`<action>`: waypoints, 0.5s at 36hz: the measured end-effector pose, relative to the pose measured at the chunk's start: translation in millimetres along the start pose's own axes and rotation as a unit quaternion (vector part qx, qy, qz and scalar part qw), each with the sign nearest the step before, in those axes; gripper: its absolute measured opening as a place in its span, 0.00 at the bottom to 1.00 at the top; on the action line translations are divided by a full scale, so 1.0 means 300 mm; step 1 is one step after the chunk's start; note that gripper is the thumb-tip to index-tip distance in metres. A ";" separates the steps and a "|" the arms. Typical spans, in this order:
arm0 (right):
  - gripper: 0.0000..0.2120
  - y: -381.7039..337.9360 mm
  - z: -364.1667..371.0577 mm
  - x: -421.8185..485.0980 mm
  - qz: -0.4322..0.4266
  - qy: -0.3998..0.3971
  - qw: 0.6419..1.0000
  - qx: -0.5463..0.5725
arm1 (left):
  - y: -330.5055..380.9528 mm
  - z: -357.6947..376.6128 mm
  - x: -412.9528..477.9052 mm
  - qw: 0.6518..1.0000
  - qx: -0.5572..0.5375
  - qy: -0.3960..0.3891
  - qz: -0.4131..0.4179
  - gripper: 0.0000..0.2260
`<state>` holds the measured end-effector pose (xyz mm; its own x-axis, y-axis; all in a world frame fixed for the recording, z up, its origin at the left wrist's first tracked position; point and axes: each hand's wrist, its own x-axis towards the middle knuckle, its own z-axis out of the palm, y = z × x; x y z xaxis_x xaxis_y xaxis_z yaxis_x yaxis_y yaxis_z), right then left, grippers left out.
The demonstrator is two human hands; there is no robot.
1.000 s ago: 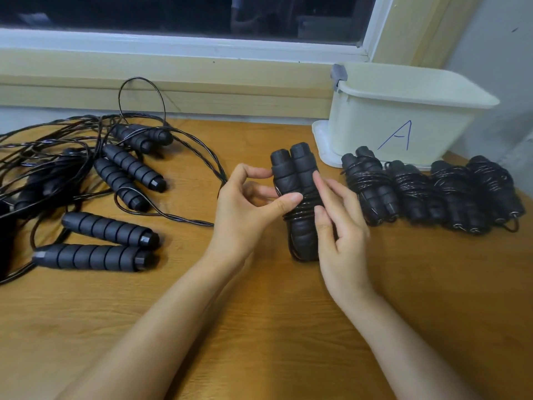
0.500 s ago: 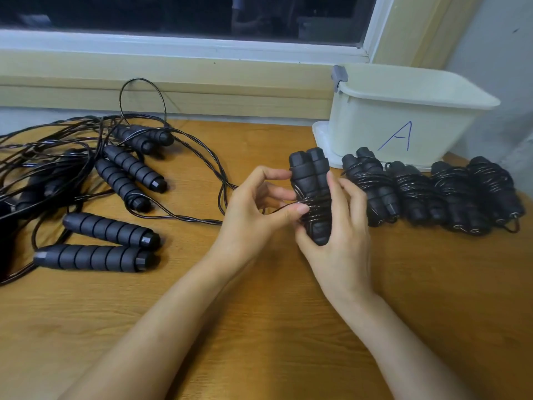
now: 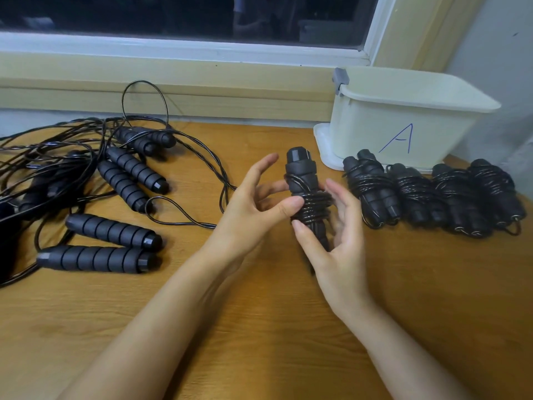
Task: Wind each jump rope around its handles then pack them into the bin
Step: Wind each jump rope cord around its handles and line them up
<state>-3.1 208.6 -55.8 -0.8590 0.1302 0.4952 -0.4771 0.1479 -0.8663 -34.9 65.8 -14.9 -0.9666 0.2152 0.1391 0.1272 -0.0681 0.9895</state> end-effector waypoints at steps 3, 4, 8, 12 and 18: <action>0.26 0.003 -0.001 -0.001 0.005 -0.017 1.000 0.016 | 0.003 -0.003 0.002 1.000 0.005 0.004 -0.005 0.37; 0.26 0.005 -0.002 -0.001 0.007 -0.023 1.000 0.015 | 0.003 -0.005 0.002 1.000 0.010 0.009 -0.004 0.36; 0.27 0.021 -0.006 0.003 0.001 -0.020 1.000 -0.019 | 0.002 -0.001 -0.002 0.999 0.015 0.029 -0.001 0.32; 0.27 0.030 -0.013 0.007 -0.024 0.007 0.998 -0.053 | 0.002 -0.005 -0.002 0.999 0.019 0.048 0.004 0.31; 0.25 0.017 -0.016 0.010 -0.021 -0.005 1.000 -0.006 | 0.009 -0.018 -0.001 0.999 0.031 0.040 0.002 0.32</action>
<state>-7.3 214.6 -58.3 -0.8396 0.1147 0.5310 -0.5110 0.1652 -0.8436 -35.4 60.5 -12.6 -0.9806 0.1358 0.1413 0.1415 -0.0086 0.9899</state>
